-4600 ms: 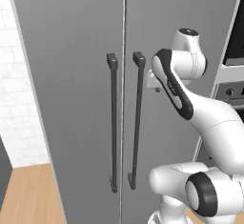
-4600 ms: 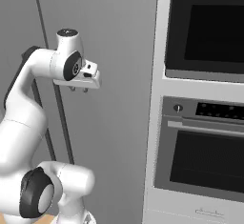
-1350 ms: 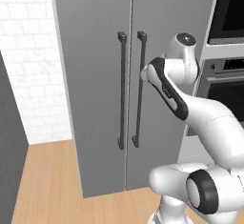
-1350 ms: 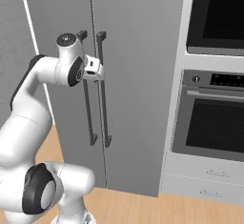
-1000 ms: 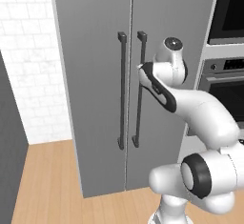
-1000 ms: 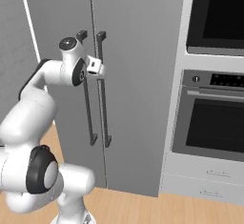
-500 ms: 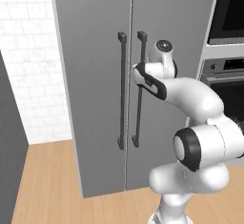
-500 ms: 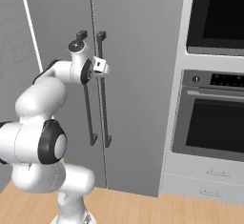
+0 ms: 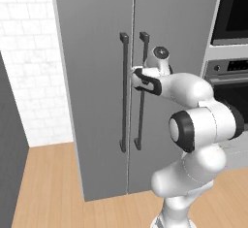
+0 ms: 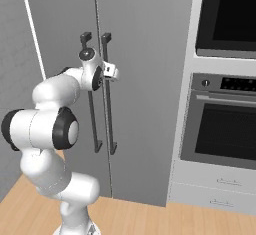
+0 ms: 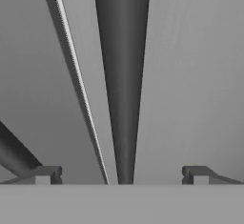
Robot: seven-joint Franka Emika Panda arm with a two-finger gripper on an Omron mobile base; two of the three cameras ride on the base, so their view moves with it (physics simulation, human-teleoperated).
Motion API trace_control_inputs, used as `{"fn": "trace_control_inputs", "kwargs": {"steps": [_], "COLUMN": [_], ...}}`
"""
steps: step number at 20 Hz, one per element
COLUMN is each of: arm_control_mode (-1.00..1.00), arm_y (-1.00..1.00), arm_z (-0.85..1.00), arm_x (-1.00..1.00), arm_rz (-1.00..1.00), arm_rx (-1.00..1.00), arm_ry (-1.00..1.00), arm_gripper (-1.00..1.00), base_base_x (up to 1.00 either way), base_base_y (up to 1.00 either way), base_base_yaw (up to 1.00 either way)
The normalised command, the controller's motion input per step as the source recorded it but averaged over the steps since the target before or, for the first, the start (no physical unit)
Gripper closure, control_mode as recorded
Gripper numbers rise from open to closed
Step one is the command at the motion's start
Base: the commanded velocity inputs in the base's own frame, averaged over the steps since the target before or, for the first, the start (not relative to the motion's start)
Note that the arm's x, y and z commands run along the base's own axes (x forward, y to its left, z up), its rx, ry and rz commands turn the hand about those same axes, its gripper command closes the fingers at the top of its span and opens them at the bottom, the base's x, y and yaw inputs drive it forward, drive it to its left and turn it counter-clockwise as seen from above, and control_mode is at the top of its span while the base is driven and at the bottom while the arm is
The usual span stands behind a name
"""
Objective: Take the strawberry from the fridge and place it on top of the pancake, located on the dining counter.
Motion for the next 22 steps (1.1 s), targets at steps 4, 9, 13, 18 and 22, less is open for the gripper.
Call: {"fn": "trace_control_inputs", "kwargs": {"steps": [4,9,13,18,22], "arm_control_mode": [-1.0,-1.0,-1.0,-1.0,-1.0], "arm_y": [0.0,0.0,0.0,0.0,-0.06], "arm_z": [-0.27,-0.12,-0.07,-0.18,-0.32], "arm_x": [0.42,0.44,0.63,0.8,0.54], "arm_rz": [0.0,0.0,0.0,0.0,0.0], "arm_rx": [0.0,0.0,0.0,0.0,0.0], "arm_ry": [-0.13,-0.11,-0.02,0.0,0.0], "arm_gripper": [-1.0,-1.0,-1.0,1.0,1.0], "base_base_x": [0.0,0.0,0.0,0.0,0.0], "base_base_y": [0.0,0.0,0.0,0.0,0.0], "base_base_yaw": [0.0,0.0,0.0,0.0,0.0]}}
